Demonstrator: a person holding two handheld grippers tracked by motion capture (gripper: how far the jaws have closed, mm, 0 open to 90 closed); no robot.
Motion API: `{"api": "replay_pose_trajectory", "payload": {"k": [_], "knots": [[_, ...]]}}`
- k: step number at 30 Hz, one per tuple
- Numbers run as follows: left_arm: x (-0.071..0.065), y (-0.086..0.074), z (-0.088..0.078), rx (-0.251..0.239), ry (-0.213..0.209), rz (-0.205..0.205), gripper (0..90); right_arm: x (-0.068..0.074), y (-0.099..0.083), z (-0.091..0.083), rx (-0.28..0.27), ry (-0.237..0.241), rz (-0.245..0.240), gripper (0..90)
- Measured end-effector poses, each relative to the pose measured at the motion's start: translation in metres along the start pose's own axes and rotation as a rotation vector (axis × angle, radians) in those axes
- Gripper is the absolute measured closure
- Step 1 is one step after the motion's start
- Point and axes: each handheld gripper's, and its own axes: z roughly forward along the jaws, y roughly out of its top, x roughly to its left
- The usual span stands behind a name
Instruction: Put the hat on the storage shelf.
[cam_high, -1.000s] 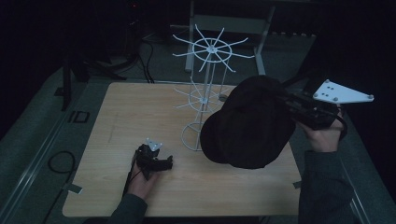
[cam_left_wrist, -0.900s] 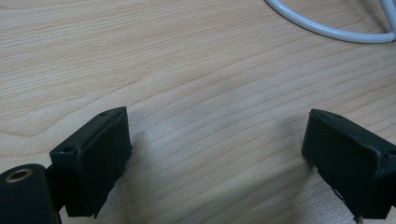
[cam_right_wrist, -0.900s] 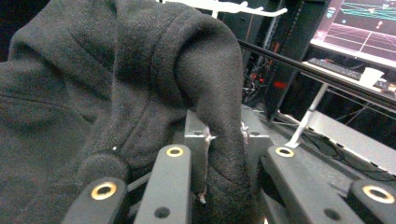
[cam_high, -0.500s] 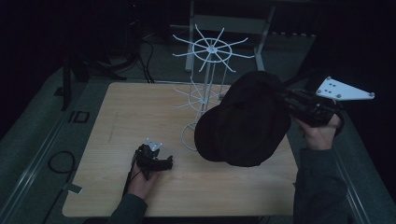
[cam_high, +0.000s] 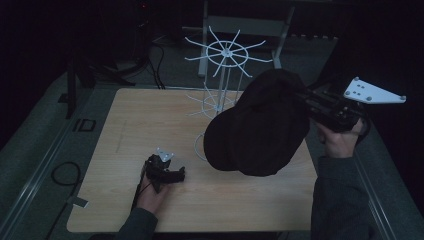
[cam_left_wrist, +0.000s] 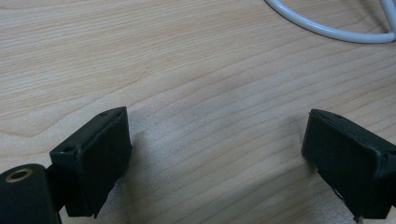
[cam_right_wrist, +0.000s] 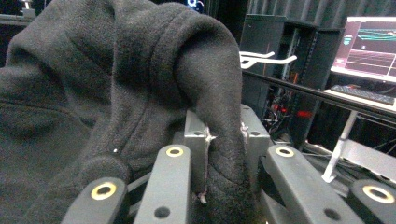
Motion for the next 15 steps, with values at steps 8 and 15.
{"api": "replay_pose_trajectory", "payload": {"k": [8, 15], "knots": [[0.0, 0.0, 0.0, 0.0, 0.0, 0.001, 8.6, 0.001, 0.004, 0.008, -0.014, 0.011, 0.004, 78.0], [0.0, 0.0, 0.0, 0.0, 0.0, 0.0, 8.6, -0.001, 0.009, 0.012, -0.044, 0.014, 0.019, 78.0]]}}
